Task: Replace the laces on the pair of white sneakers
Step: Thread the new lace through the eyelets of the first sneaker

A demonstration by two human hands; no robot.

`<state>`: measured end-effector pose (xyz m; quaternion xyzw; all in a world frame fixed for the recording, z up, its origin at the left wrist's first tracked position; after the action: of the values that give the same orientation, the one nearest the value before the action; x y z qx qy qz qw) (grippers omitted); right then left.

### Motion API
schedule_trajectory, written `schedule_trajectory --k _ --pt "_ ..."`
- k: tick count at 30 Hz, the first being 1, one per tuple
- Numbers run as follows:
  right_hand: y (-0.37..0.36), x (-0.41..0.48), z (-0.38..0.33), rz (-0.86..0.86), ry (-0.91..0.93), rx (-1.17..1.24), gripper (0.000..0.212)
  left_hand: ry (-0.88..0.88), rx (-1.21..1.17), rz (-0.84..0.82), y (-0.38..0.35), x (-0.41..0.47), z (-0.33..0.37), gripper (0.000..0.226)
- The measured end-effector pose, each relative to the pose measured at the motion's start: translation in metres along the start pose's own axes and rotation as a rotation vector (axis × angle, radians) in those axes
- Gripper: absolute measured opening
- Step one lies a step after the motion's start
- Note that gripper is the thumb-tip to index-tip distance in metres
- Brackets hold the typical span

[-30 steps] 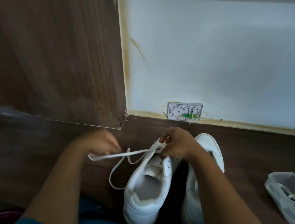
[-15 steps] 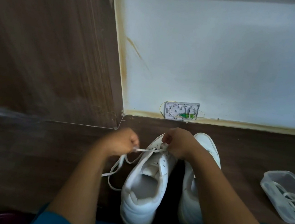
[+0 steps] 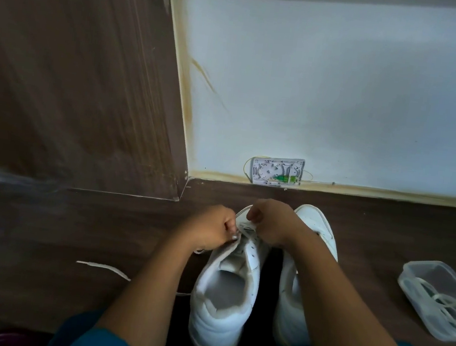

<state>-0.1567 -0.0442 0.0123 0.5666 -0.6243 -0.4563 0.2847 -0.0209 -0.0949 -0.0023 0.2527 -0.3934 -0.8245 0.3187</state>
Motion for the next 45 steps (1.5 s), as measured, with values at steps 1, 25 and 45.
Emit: schedule_trajectory --k 1,25,45 --pt "0.000 0.000 0.000 -0.002 0.000 -0.007 0.039 0.006 0.047 -0.012 0.004 -0.001 -0.002 0.023" --pt "-0.009 0.008 -0.008 0.027 0.065 0.033 0.022 0.150 -0.250 0.011 0.011 -0.004 -0.006 0.014" --pt "0.007 0.008 -0.009 0.146 -0.092 1.261 0.045 0.163 -0.339 0.032 0.007 -0.002 -0.006 0.025"
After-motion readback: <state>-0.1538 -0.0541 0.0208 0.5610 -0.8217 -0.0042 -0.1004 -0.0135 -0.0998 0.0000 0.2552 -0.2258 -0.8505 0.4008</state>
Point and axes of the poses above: each hand's wrist, its own x-axis towards the middle knuckle, its own y-axis out of the back of the hand, z = x × y, the point moved 1 cm from there along x, towards the middle knuckle, and after that the axes turned 2 degrees about -y, right-handed, at the moved point
